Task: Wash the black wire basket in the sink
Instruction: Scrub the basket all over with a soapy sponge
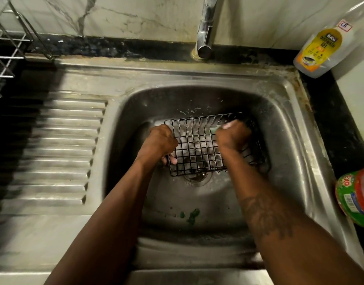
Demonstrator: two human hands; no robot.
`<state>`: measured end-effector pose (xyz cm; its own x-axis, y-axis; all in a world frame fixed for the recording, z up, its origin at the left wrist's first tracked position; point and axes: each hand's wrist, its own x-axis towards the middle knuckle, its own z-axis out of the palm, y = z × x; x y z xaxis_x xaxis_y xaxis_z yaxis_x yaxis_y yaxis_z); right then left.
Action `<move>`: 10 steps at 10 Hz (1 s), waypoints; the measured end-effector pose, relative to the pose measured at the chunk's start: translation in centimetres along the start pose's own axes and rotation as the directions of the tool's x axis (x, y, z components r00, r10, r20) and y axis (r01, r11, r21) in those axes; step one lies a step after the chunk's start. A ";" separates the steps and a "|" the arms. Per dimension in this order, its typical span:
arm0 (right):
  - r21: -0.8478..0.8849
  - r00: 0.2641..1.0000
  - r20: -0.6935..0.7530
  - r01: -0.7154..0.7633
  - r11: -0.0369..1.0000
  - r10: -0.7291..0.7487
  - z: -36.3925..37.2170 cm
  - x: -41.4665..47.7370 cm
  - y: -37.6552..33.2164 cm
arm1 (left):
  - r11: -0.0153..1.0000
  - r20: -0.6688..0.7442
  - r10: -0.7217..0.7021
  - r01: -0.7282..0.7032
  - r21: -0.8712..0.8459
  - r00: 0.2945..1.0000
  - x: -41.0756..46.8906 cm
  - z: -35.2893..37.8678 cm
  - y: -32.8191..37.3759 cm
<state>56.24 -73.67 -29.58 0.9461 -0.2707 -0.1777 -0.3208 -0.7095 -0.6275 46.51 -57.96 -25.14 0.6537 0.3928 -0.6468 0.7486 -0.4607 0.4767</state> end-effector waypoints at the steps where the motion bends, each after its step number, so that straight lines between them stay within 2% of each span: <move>1: -0.067 0.999 0.038 0.039 0.997 -0.036 -1.8 0.5 0.2 | 0.997 0.061 -0.013 0.009 0.073 0.998 0.2 0.1 0.5; 2: -0.040 0.991 0.119 0.061 0.997 -0.056 -0.5 -1.5 -0.4 | 0.996 0.088 -0.012 0.004 0.094 0.996 0.5 0.0 0.6; 3: -0.137 0.899 0.317 0.359 0.923 -0.302 2.0 -4.0 -0.9 | 0.991 0.041 -0.031 0.026 0.132 0.999 0.2 -0.1 0.5; 4: -0.190 0.768 0.479 0.563 0.804 -0.425 2.3 -4.4 -1.1 | 0.991 0.029 -0.011 0.007 0.136 1.000 0.3 0.0 0.5; 5: -0.157 0.595 0.631 0.727 0.669 -0.498 0.8 -2.4 -0.5 | 0.996 -0.002 0.008 -0.008 0.090 1.000 0.2 -0.1 0.4; 6: -0.113 0.514 0.672 0.782 0.613 -0.533 -0.4 -1.1 0.7 | 0.995 -0.013 0.037 -0.036 0.098 0.999 0.4 0.0 -0.1; 7: -0.057 0.381 0.754 0.849 0.525 -0.535 -0.5 -1.2 2.0 | 0.995 -0.090 0.088 -0.083 0.061 0.992 0.0 0.3 -0.6; 8: -0.051 0.355 0.774 0.860 0.507 -0.525 0.1 -1.7 1.9 | 0.996 -0.093 0.085 -0.081 0.046 0.992 0.4 0.4 -1.2; 9: 0.012 0.502 0.590 0.777 0.629 -0.632 1.7 -1.7 0.5 | 0.999 -0.003 0.041 -0.041 0.009 0.999 0.8 0.0 -0.4; 10: 0.035 0.637 0.491 0.668 0.744 -0.595 2.3 -2.4 -0.7 | 0.998 0.004 -0.013 0.012 0.058 1.000 0.2 -0.4 0.4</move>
<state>54.32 -70.99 -30.47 0.8149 0.5687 -0.1120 0.3945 -0.6858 -0.6116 46.93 -57.78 -24.86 0.6437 0.3957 -0.6550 0.7490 -0.5013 0.4333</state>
